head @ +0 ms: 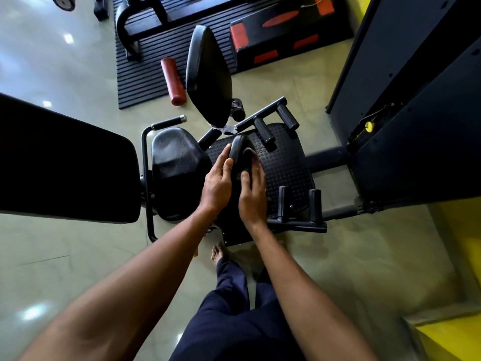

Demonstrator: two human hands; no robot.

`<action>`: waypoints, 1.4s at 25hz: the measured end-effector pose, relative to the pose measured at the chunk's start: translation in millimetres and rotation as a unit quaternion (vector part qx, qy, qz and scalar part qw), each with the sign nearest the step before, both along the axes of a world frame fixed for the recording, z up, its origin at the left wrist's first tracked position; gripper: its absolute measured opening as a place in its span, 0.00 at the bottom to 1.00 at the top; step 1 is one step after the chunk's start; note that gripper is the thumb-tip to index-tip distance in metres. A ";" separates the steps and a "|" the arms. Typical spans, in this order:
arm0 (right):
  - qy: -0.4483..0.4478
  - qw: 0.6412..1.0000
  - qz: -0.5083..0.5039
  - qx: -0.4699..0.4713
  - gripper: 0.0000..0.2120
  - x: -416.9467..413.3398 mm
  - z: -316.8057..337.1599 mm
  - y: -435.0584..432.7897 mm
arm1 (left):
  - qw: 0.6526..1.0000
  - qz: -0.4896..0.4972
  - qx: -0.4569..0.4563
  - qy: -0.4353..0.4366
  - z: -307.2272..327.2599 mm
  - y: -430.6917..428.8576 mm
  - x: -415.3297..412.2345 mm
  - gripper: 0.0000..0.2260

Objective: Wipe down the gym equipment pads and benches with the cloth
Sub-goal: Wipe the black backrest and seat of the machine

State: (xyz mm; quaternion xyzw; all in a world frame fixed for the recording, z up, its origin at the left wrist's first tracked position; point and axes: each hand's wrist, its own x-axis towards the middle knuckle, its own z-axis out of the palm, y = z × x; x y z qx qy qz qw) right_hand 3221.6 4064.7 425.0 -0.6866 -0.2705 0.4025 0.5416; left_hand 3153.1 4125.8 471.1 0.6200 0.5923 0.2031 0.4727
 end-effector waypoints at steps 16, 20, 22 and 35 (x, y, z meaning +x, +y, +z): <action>0.005 0.984 0.176 0.041 0.20 38.5 12.1 65.7 | 0.991 0.135 -0.001 0.022 -4.2 -30.2 12.1 0.21; 0.010 0.983 0.165 0.086 0.17 47.6 -20.5 85.1 | 0.992 0.127 0.006 0.023 -6.4 -29.6 10.1 0.21; 0.014 0.979 0.202 0.000 0.20 53.6 -80.6 101.3 | 0.992 0.127 0.008 0.020 -8.3 -29.4 10.0 0.21; 0.104 0.976 0.190 -0.020 0.23 31.2 -12.6 -2.9 | 0.974 0.226 -0.002 0.000 -15.1 -51.2 19.8 0.21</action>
